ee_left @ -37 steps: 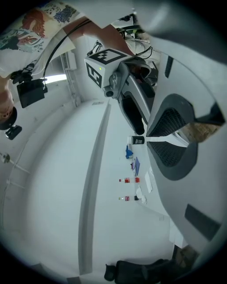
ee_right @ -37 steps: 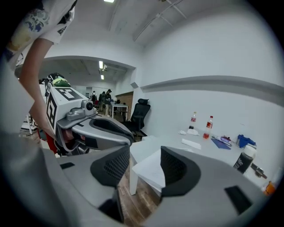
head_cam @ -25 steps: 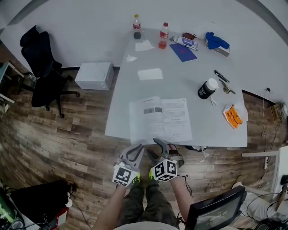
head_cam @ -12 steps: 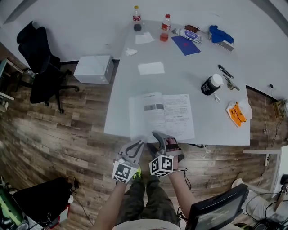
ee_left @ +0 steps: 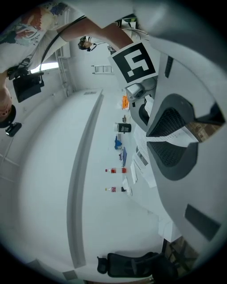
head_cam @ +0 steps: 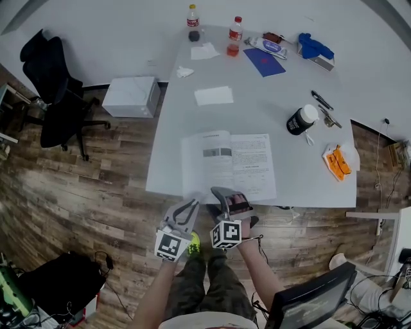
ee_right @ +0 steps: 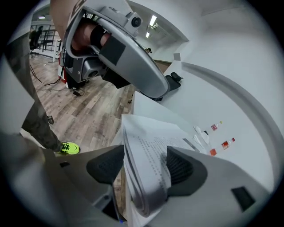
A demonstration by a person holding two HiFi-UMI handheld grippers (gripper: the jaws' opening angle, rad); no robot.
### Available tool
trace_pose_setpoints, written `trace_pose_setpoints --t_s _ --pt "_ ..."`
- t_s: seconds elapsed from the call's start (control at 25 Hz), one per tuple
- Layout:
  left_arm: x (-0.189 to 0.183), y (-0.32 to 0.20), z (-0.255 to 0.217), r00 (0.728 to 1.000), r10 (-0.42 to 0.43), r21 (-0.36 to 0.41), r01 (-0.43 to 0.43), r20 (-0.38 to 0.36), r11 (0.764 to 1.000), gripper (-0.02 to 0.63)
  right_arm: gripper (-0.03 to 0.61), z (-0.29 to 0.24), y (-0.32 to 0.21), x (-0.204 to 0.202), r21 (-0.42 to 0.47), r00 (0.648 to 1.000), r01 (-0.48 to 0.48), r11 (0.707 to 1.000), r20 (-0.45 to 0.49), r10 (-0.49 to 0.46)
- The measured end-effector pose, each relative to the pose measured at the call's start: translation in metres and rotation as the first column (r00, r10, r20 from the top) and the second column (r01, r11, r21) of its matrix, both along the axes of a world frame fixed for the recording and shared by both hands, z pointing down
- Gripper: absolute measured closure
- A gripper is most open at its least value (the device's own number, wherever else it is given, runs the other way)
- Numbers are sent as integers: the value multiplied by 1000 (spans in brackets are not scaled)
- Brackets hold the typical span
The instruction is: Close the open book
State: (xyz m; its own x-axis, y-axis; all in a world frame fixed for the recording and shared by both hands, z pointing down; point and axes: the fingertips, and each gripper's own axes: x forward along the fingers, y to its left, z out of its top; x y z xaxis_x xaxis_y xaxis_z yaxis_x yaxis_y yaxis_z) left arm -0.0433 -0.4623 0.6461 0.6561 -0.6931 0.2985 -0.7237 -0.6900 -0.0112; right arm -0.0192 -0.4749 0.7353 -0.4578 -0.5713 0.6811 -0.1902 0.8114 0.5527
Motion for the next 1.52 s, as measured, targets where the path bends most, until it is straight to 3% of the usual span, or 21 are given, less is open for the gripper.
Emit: trace_pose_setpoints --t_s 0.2,0.28,0.32,0.48,0.8,1.12,1.16,1.24,1.4,1.52 --pt "1 0 -7 1000 5 4 -5 -8 1000 598 308 -4 -3 0 -56 993 -41 998 107 47" --pt "0 0 -11 1000 9 8 -9 -6 1000 598 313 -14 -4 -3 -92 977 -68 993 195 85" --pt "-1 -1 -13 1000 10 11 -10 -4 1000 598 330 -21 -4 -5 -112 964 -82 990 244 107" --pt "-6 1 -18 1000 12 15 -12 -1 1000 598 505 -43 -2 -5 -143 920 -120 982 356 165" --pt "-9 14 -24 1000 24 12 -24 7 1000 598 540 -70 8 16 -150 852 -232 961 446 275" --pt "-13 43 52 989 55 -110 -40 138 993 597 546 -82 4 24 -152 830 -262 953 469 303" --pt "-13 45 63 985 48 -125 -28 164 992 582 546 -82 3 25 -152 828 -266 952 470 306" --pt "-17 48 83 975 30 -147 3 219 989 424 546 -82 3 25 -157 826 -266 951 472 309" --pt "-24 49 111 945 24 -145 25 325 989 365 546 -82 4 21 -165 826 -257 952 474 305" --pt "-25 41 113 912 8 -53 15 409 999 362 546 -81 7 21 -171 826 -257 951 472 308"
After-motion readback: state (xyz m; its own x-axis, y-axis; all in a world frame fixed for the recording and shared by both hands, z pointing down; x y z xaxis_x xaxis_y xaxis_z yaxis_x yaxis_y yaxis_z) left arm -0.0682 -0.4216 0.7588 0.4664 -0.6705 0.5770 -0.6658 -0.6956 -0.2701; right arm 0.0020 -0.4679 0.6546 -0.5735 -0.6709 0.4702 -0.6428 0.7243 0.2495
